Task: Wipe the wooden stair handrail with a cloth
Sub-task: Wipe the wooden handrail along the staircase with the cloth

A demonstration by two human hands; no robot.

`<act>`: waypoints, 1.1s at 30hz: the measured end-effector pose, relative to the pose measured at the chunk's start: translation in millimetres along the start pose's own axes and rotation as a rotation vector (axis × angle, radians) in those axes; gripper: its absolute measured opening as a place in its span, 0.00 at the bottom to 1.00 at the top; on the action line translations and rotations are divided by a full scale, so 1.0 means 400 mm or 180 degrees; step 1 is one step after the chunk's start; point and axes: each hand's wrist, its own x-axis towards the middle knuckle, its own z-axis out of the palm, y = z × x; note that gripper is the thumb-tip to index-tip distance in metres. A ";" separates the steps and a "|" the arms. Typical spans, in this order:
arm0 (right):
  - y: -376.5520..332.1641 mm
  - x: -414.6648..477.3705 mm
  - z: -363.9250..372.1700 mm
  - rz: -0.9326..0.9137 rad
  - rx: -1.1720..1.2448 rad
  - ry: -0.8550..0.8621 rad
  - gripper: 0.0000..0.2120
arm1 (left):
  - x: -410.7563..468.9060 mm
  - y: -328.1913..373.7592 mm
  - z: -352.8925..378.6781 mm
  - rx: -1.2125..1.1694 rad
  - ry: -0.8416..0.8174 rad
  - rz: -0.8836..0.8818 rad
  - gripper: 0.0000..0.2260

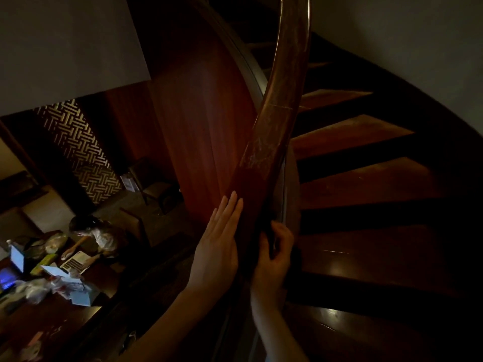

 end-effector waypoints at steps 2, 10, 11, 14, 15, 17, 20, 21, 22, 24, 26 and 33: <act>0.004 -0.037 -0.014 -0.0181 -0.0121 0.0036 0.17 | 0.000 0.001 -0.002 -0.0034 0.0001 -0.0013 0.24; -0.058 0.018 0.028 -0.1934 -0.1160 -0.0847 0.09 | -0.006 0.000 0.001 -0.0116 0.0339 -0.0049 0.25; -0.075 0.058 0.056 -0.2005 -0.1357 -0.0784 0.08 | -0.007 0.001 0.002 -0.0131 0.0373 -0.0173 0.25; -0.121 0.178 0.125 -0.2200 -0.1880 -0.0499 0.08 | -0.012 0.000 0.007 0.0075 0.0357 -0.0376 0.25; -0.130 0.200 0.133 -0.2251 -0.1939 -0.0451 0.07 | -0.012 -0.002 0.008 0.0121 0.0344 -0.0406 0.25; -0.128 0.201 0.119 -0.2231 -0.1901 -0.0308 0.08 | -0.011 -0.004 0.009 0.0097 0.0359 -0.0471 0.25; -0.086 0.115 0.057 -0.2278 -0.2053 -0.0313 0.12 | -0.015 -0.001 0.005 -0.0109 0.0523 -0.0440 0.28; -0.075 0.073 0.041 -0.2395 -0.2240 -0.0546 0.14 | -0.018 0.000 0.002 -0.0196 0.0597 -0.0353 0.29; -0.069 0.038 0.032 -0.2532 -0.2440 -0.0829 0.14 | -0.021 0.000 -0.002 -0.0272 0.0689 -0.0261 0.29; -0.081 0.021 0.044 -0.2692 -0.2722 -0.1293 0.12 | -0.026 0.001 -0.011 -0.0524 0.0920 -0.0284 0.29; -0.113 0.058 0.087 -0.2605 -0.2878 -0.1545 0.12 | -0.031 -0.001 -0.014 -0.0805 0.1194 -0.0472 0.29; -0.170 0.165 0.144 -0.2310 -0.2879 -0.0978 0.10 | -0.038 0.000 -0.018 -0.1158 0.1199 -0.0898 0.34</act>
